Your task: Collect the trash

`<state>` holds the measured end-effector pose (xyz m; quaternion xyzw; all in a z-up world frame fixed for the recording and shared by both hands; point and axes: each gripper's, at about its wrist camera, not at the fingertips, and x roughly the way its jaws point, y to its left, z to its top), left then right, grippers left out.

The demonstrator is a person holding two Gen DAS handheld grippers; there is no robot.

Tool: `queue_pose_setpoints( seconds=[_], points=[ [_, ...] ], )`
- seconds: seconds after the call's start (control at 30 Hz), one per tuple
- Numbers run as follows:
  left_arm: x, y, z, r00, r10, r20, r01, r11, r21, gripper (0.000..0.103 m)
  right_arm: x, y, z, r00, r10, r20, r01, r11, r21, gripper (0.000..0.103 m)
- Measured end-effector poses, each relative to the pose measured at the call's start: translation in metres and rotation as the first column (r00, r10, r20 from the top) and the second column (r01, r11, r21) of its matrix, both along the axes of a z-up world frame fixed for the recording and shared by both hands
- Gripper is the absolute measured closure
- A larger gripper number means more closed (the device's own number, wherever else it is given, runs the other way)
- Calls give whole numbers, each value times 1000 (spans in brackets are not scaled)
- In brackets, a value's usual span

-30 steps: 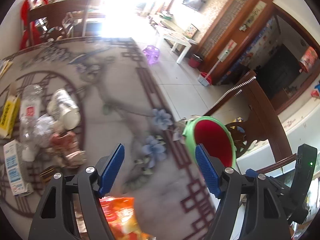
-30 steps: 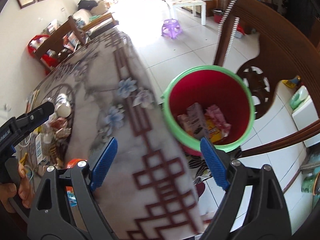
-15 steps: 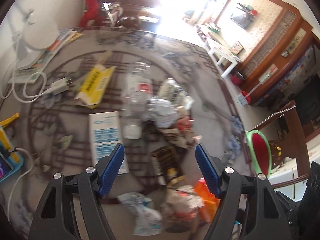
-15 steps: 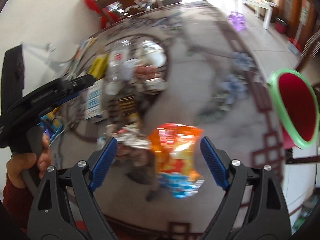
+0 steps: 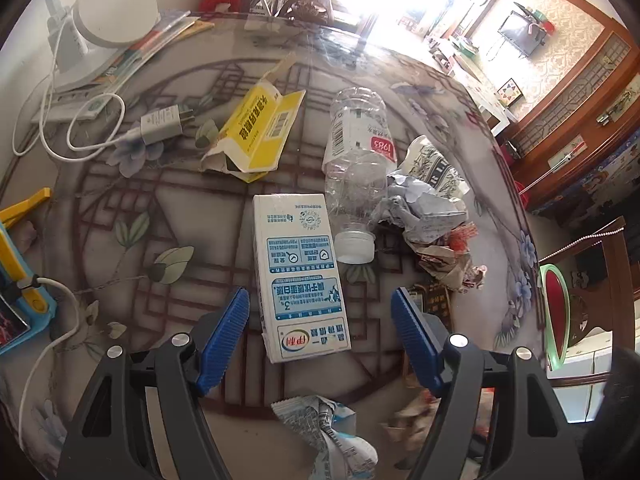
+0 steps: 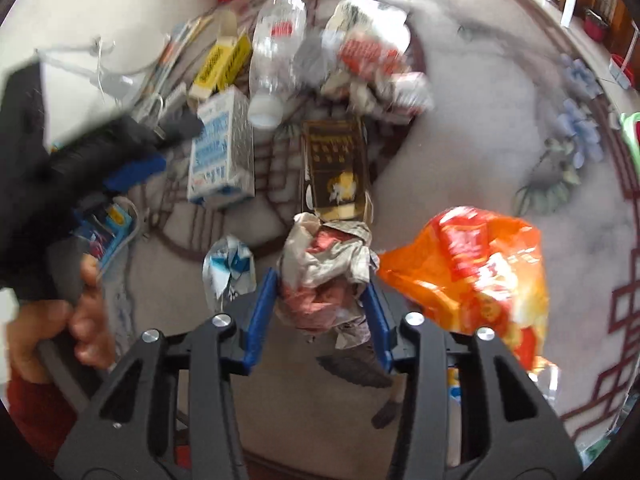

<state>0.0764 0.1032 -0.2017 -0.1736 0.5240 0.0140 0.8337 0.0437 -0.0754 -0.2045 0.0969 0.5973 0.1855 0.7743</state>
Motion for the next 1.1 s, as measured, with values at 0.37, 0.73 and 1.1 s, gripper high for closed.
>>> queue_pose_setpoints(
  seconds=[0.37, 0.73, 1.1],
  points=[
    [23, -1, -33, 998, 9, -70, -9, 1000, 11, 33, 3, -22, 43, 994, -62, 93, 61, 998, 13, 64],
    [22, 9, -28, 998, 40, -46, -40, 999, 15, 49, 1, -15, 53, 992, -17, 123, 18, 1000, -1, 64],
    [0, 8, 3, 999, 35, 2, -35, 999, -20, 49, 2, -17, 66, 985, -17, 171, 19, 1000, -11, 64]
  ],
)
